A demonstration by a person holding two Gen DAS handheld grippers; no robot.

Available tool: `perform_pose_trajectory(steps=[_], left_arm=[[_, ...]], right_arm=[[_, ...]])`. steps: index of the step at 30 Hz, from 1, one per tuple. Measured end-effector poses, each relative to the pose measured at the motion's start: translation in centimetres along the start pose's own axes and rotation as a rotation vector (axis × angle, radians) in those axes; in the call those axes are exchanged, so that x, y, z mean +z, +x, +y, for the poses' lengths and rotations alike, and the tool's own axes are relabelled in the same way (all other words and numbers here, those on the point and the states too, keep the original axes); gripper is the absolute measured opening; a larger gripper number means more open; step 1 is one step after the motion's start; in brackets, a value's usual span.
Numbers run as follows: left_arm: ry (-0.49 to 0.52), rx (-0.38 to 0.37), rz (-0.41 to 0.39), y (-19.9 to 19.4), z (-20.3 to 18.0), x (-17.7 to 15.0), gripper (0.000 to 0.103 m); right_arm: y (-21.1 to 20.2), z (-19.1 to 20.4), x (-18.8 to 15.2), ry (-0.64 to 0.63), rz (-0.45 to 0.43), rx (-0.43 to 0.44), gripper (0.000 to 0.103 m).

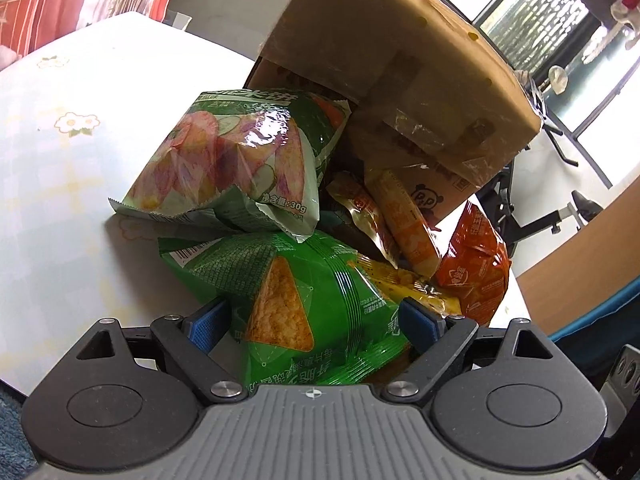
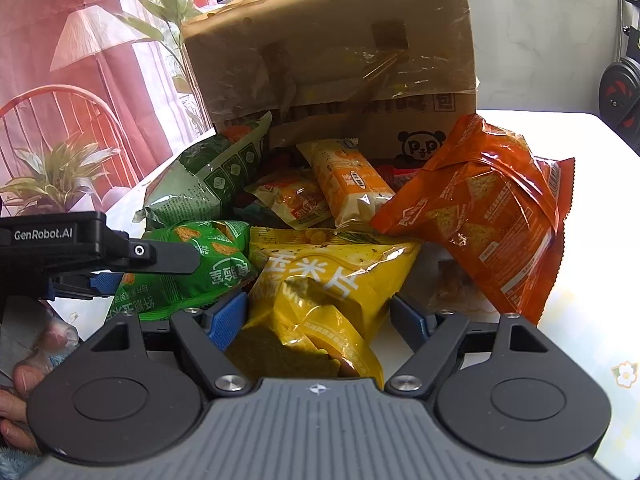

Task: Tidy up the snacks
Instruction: 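Grasp the green triangle-chip bag with left tool while right tool grasps yellow bag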

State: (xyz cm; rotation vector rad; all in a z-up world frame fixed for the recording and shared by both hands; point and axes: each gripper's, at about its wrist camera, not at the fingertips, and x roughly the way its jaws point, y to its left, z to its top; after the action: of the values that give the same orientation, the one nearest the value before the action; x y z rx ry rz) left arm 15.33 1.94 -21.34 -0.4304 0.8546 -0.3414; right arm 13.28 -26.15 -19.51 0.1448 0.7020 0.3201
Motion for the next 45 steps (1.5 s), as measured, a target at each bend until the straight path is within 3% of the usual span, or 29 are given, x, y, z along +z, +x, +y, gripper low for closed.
perform_pose_trajectory(steps=[5, 12, 17, 21, 28, 33, 36, 45], left_arm=[[-0.039, -0.016, -0.036, -0.5, 0.3, 0.3, 0.092], [-0.121, 0.03, -0.036, 0.1, 1.6, 0.5, 0.092], [-0.176, 0.022, -0.037, 0.5, 2.7, 0.3, 0.097], [-0.182, 0.007, -0.014, 1.0, 3.1, 0.0, 0.096], [-0.077, 0.03, -0.026, 0.6, 2.3, -0.2, 0.082], [-0.037, 0.056, 0.017, -0.7, 1.9, -0.2, 0.081], [-0.012, 0.058, 0.034, -1.3, 1.3, -0.5, 0.081], [0.009, 0.112, 0.012, -4.0, 0.4, -0.6, 0.081]], right_arm=[[0.0, 0.0, 0.0, 0.001, 0.001, 0.002, 0.08], [0.1, 0.0, 0.0, 0.0, 0.001, 0.004, 0.08], [0.1, 0.0, -0.1, 0.0, 0.003, 0.009, 0.08], [0.2, -0.1, -0.1, 0.005, 0.005, 0.014, 0.08], [0.5, -0.3, -0.2, 0.025, 0.012, 0.026, 0.081], [0.8, -0.5, -0.1, 0.052, 0.018, 0.043, 0.081], [0.6, -0.3, 0.0, 0.049, 0.018, 0.049, 0.076], [-1.2, 0.3, 0.2, 0.029, 0.035, 0.034, 0.07]])
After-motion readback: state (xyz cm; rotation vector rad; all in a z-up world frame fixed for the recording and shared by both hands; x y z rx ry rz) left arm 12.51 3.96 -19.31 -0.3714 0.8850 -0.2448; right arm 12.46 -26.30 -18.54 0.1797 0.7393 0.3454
